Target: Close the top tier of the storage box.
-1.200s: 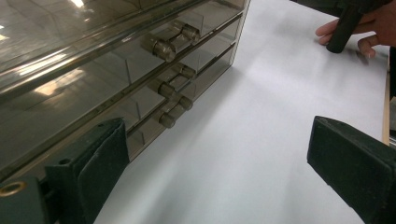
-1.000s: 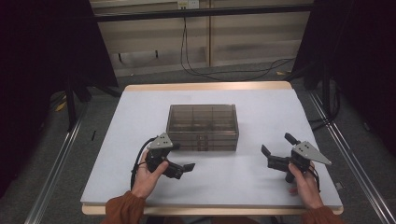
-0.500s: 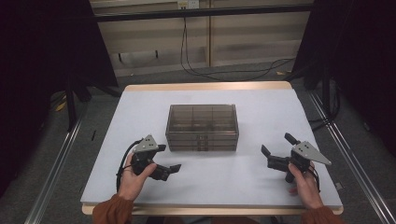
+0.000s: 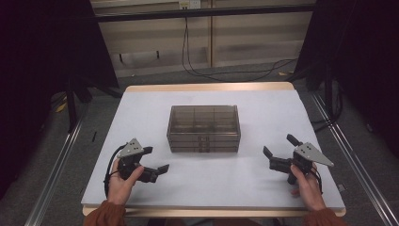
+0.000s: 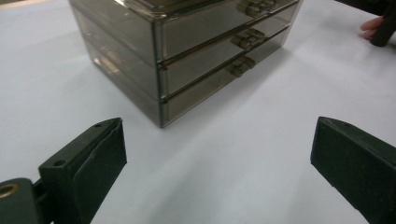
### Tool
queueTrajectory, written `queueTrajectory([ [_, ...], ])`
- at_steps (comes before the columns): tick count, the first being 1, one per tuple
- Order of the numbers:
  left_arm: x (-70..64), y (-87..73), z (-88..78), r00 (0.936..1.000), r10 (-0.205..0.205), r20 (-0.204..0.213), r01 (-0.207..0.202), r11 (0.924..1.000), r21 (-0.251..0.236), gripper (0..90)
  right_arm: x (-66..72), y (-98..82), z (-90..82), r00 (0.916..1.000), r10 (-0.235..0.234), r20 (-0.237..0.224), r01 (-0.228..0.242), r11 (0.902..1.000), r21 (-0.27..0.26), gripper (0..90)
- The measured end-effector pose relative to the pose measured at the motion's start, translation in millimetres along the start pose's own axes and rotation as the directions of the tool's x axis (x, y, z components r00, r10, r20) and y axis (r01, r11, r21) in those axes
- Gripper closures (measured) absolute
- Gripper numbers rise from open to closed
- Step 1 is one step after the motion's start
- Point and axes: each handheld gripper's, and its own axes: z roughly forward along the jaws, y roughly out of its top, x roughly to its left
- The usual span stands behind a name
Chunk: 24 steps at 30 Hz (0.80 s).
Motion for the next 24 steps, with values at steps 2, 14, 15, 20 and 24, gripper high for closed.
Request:
queueTrajectory([
  [2, 2.3, -3.5, -2.6, 1.0000, 0.004, -0.008, -0.004, 0.9999, 0.012, 3.3, 0.1, 0.0, 0.0, 1.0000, -0.001, 0.000, 0.001, 1.0000, -0.001, 0.0],
  [14, 21.1, -24.3, -12.6, 0.9935, -0.059, -0.097, 0.059, 0.9983, -0.004, 3.3, 0.2, 0.0, 0.0, 1.0000, 0.000, 0.001, 0.000, 1.0000, 0.001, 0.0],
  [15, 23.1, -25.8, -13.3, 0.9928, -0.069, -0.098, 0.069, 0.9976, -0.008, 3.3, 0.0, 0.0, 0.1, 1.0000, -0.001, 0.000, 0.001, 1.0000, 0.000, 0.0],
  [20, 34.4, -34.7, -14.5, 0.9883, -0.121, -0.093, 0.121, 0.9927, -0.007, 3.3, -0.2, 0.1, -0.1, 1.0000, 0.003, -0.001, -0.003, 1.0000, 0.001, 0.0],
  [24, 41.9, -39.5, -14.5, 0.9821, -0.131, -0.135, 0.133, 0.9911, 0.002, 3.3, 0.0, 0.0, 0.0, 1.0000, -0.001, 0.000, 0.001, 1.0000, 0.000, 0.0],
])
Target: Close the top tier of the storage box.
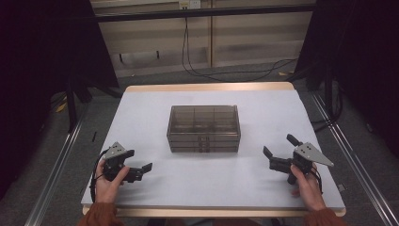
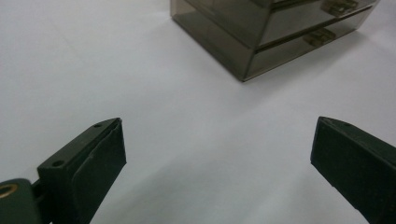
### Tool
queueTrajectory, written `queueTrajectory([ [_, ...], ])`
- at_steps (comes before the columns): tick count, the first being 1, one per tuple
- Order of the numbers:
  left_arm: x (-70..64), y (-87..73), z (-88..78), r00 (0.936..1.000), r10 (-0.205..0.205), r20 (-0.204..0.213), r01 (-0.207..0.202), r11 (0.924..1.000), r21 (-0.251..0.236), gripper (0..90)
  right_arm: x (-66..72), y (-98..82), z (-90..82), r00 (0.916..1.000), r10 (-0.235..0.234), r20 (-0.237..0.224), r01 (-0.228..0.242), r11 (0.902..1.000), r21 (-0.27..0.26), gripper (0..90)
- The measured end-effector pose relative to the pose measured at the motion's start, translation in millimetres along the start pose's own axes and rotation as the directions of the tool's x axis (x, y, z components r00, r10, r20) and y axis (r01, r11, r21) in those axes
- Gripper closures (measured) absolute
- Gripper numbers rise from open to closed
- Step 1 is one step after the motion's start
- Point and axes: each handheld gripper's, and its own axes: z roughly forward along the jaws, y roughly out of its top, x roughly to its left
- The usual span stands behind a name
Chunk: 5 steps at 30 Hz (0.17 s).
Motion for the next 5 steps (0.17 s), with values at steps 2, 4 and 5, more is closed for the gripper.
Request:
queueTrajectory([
  [2, 2.5, -0.9, 1.4, 0.9992, -0.012, -0.037, 0.012, 0.9999, 0.003, 3.3, 0.1, 0.0, -0.1, 1.0000, 0.005, 0.003, -0.005, 1.0000, 0.001, 0.0],
  [4, 5.5, -2.5, 3.4, 0.9978, -0.028, -0.060, 0.027, 0.9996, -0.006, 3.3, -0.2, 0.1, -0.2, 1.0000, 0.004, -0.001, -0.004, 1.0000, 0.001, 0.0],
  [5, 7.3, -2.8, 4.6, 0.9975, -0.036, -0.061, 0.036, 0.9993, -0.004, 3.3, -0.4, 0.1, -0.3, 1.0000, 0.004, -0.003, -0.004, 1.0000, 0.002, 0.0],
])
